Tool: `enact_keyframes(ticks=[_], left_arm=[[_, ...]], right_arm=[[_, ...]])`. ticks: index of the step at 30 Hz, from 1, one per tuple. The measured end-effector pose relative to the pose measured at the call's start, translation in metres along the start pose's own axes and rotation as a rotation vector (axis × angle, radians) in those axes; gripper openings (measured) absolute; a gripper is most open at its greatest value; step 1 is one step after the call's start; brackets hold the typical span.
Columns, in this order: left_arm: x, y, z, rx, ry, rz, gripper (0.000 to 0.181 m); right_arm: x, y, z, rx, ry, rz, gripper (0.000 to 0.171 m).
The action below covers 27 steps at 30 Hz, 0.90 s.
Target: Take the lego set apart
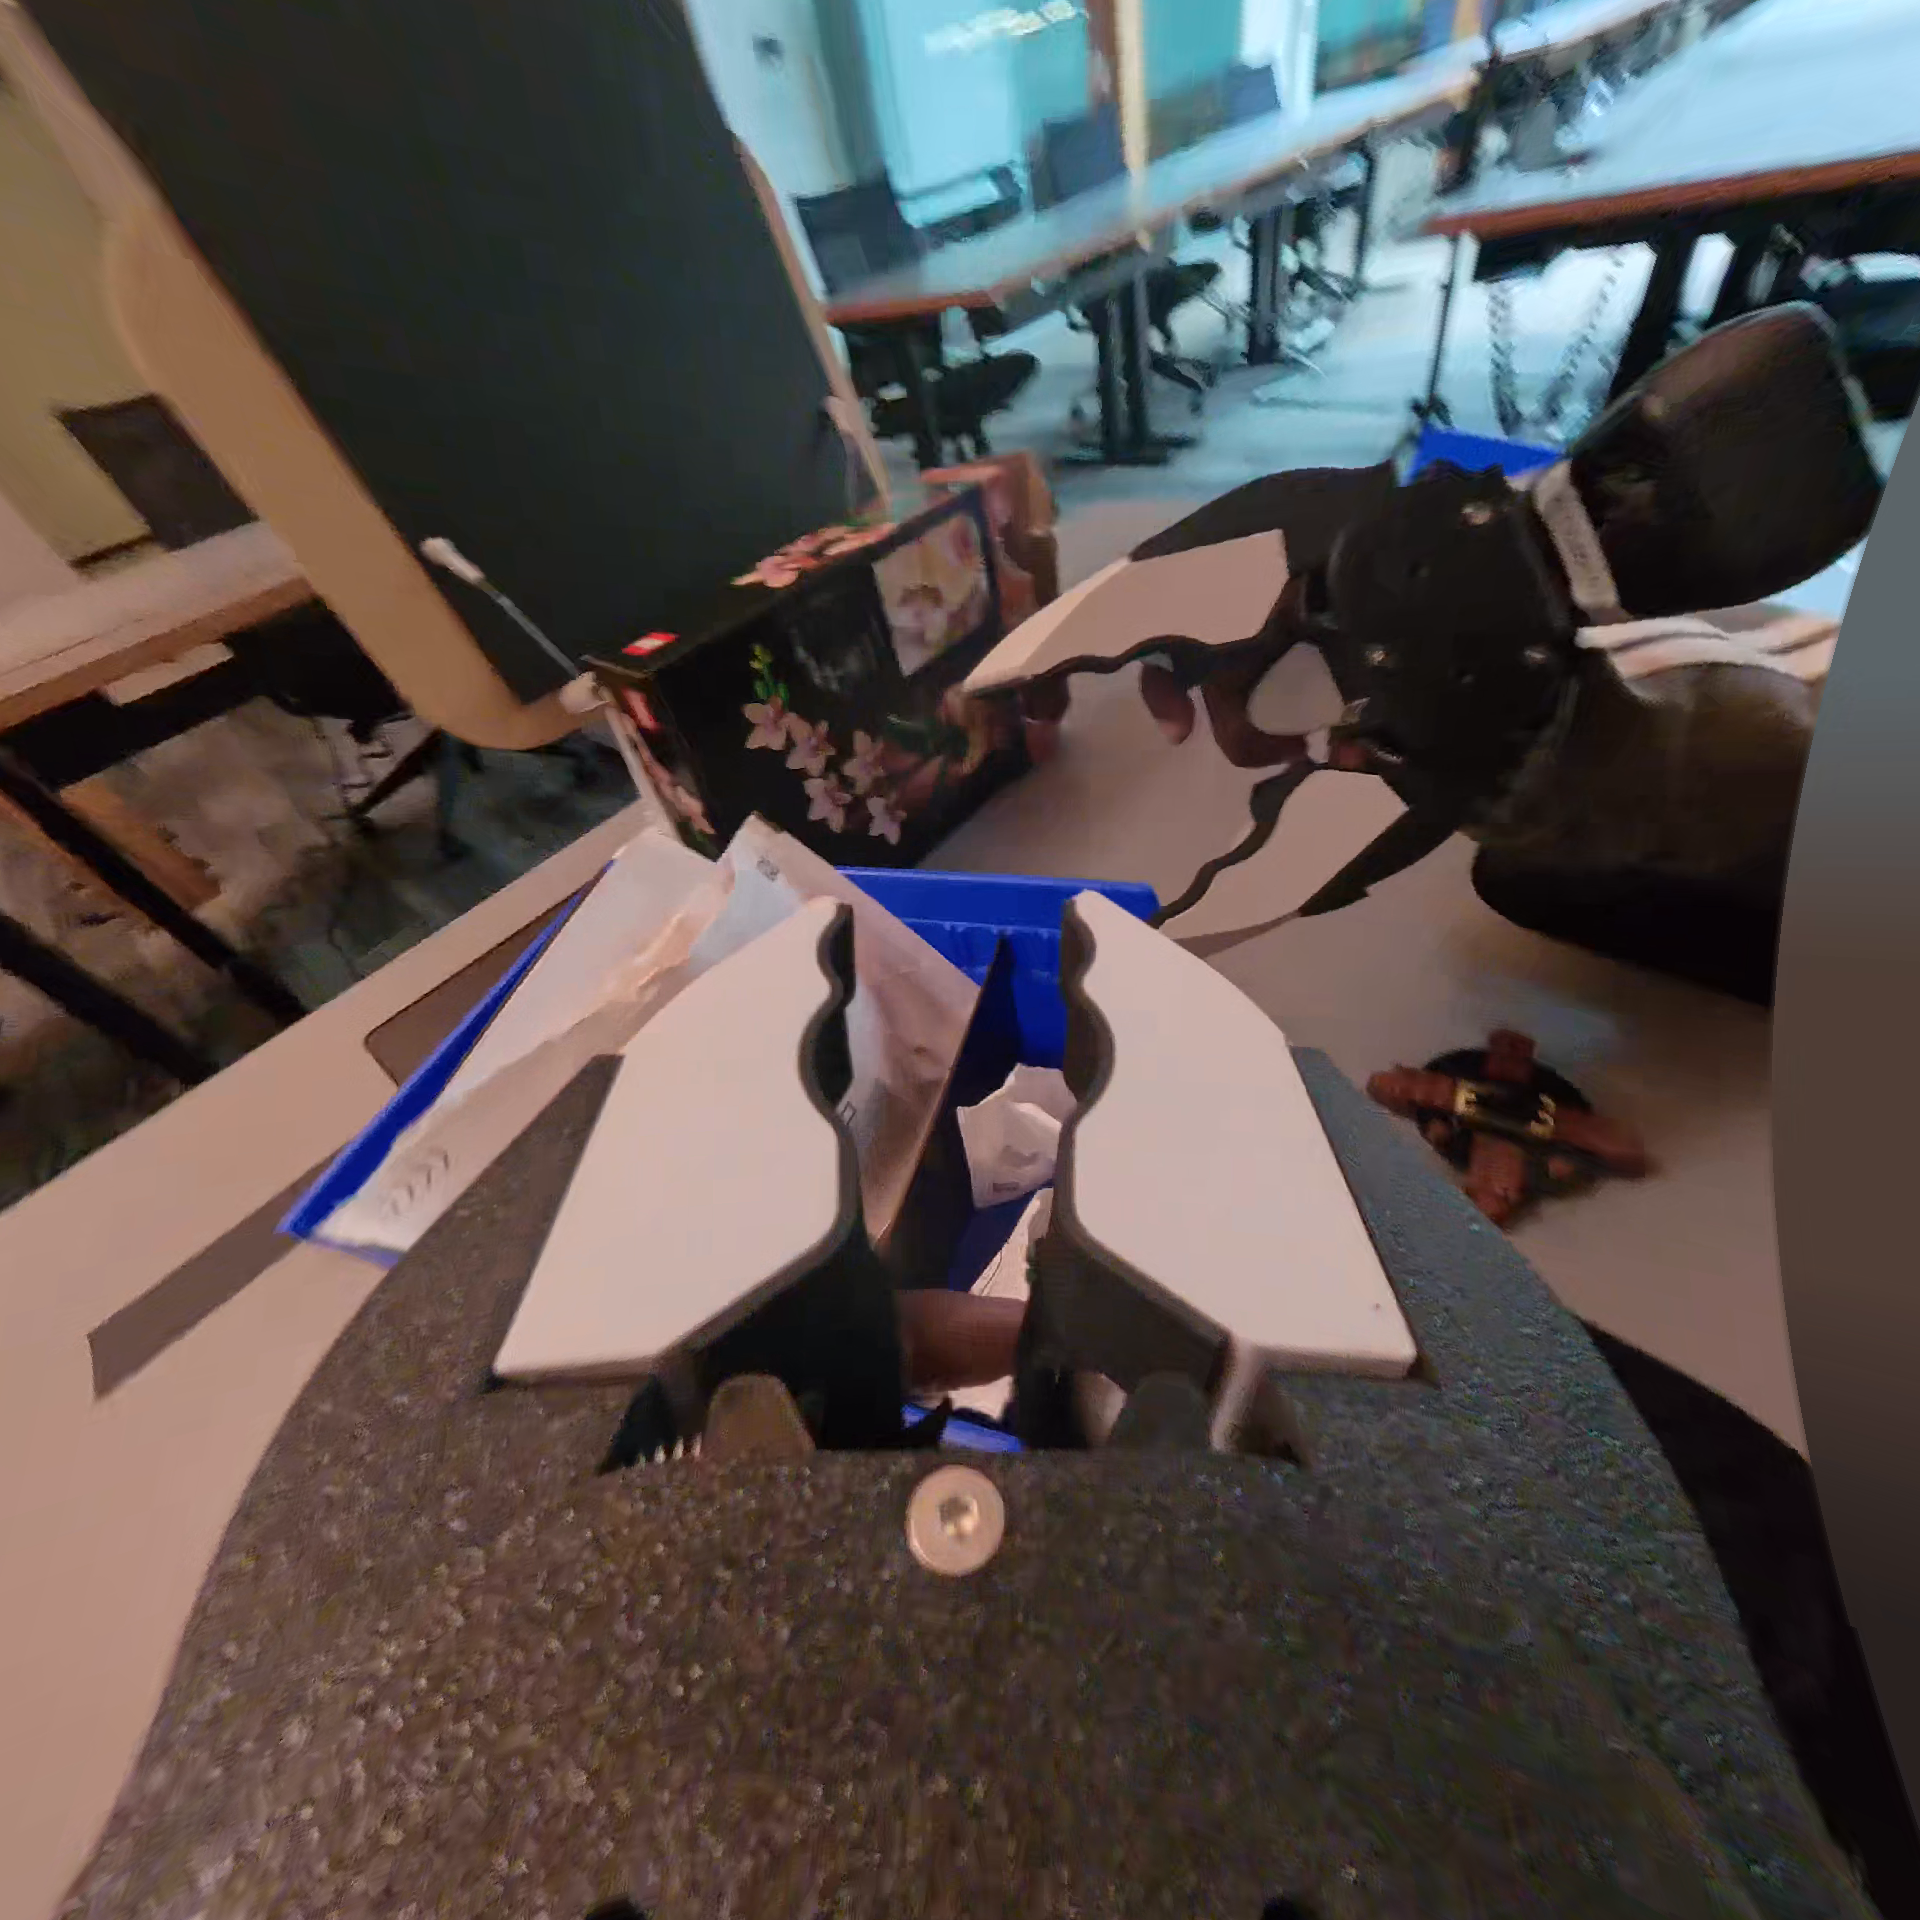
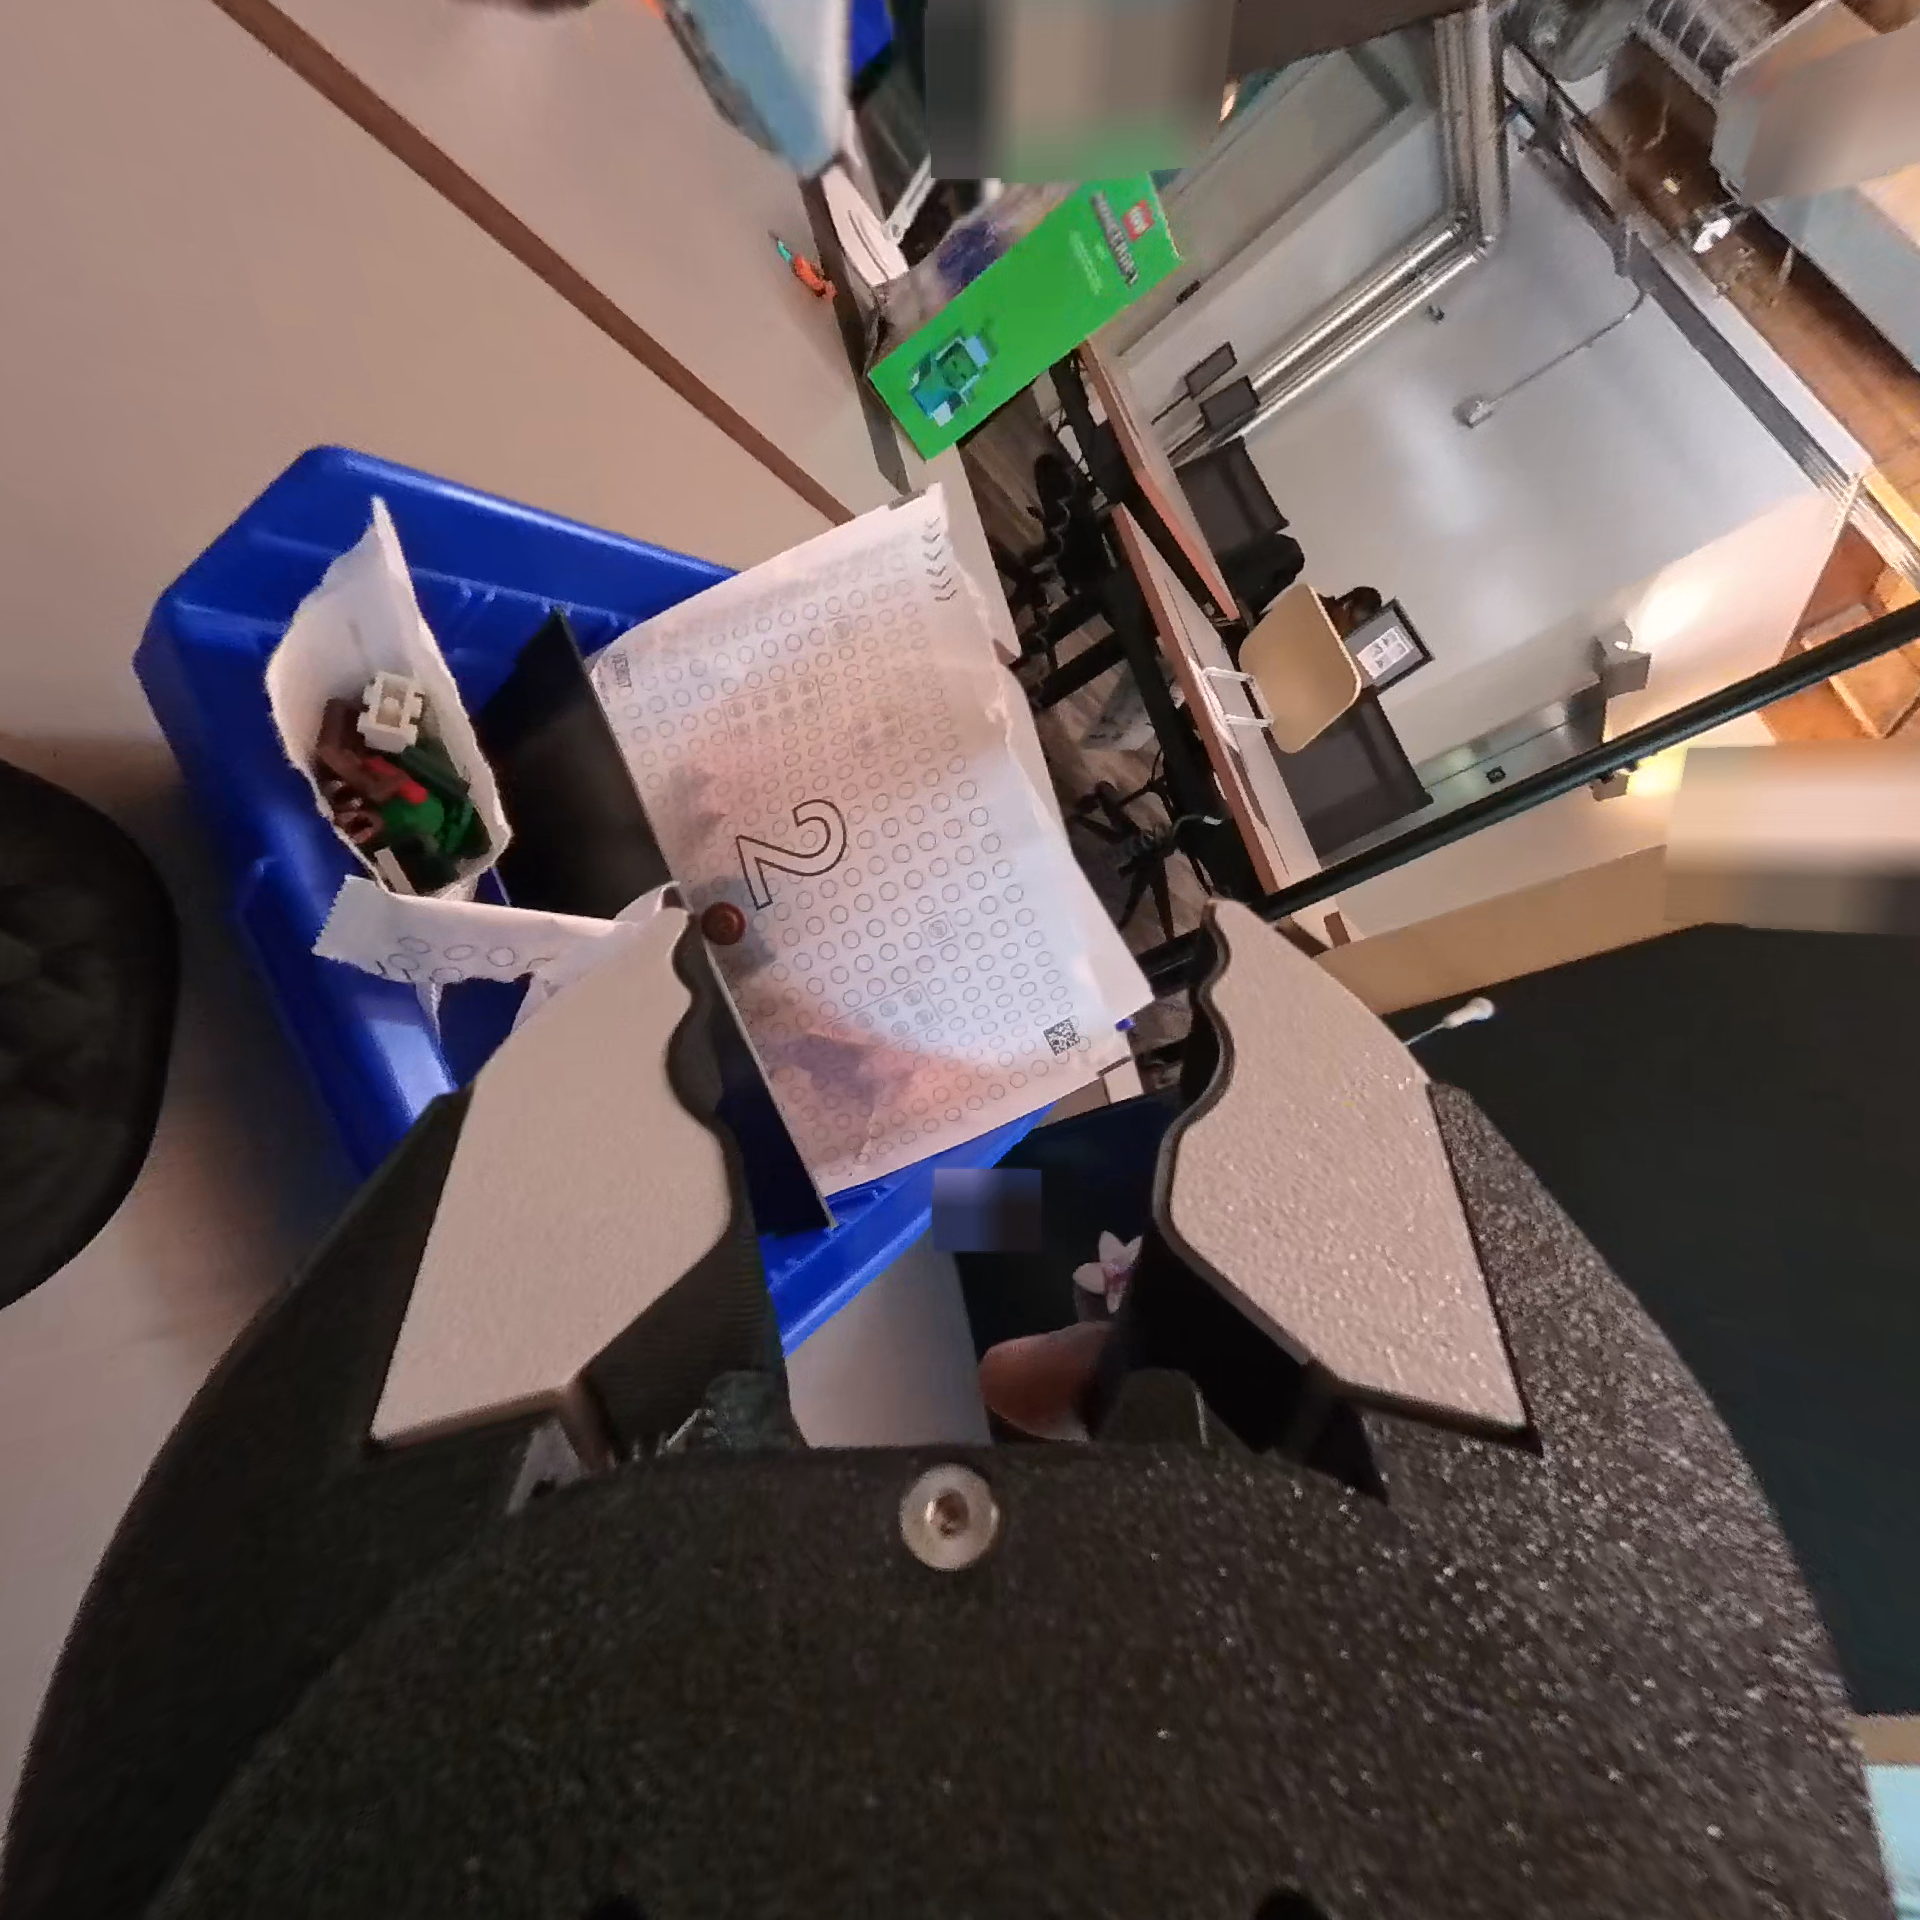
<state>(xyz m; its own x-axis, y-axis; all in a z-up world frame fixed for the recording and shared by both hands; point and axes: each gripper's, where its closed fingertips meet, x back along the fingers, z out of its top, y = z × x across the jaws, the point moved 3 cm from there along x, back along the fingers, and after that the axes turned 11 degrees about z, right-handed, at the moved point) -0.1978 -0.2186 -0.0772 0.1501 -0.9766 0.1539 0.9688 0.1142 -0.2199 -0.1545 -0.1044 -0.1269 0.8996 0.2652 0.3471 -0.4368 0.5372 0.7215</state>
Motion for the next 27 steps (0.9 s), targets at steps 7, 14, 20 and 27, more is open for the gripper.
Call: enact_keyframes(ticks=[7,14,20,27], left_arm=[[0.004,-0.006,-0.013,0.110,-0.011,0.054,0.062],[0.000,0.007,-0.007,0.066,0.003,0.022,0.058],[0.001,0.009,-0.009,0.061,0.002,0.021,0.053],[0.008,0.007,-0.009,0.049,-0.004,0.055,0.049]], right_arm=[[0.004,0.008,0.017,0.045,0.027,-0.025,0.087],[-0.011,0.018,0.012,-0.143,-0.052,0.104,0.071],[-0.012,0.020,0.013,-0.125,-0.119,0.085,0.070],[-0.016,0.038,0.045,-0.114,-0.068,0.042,0.069]])
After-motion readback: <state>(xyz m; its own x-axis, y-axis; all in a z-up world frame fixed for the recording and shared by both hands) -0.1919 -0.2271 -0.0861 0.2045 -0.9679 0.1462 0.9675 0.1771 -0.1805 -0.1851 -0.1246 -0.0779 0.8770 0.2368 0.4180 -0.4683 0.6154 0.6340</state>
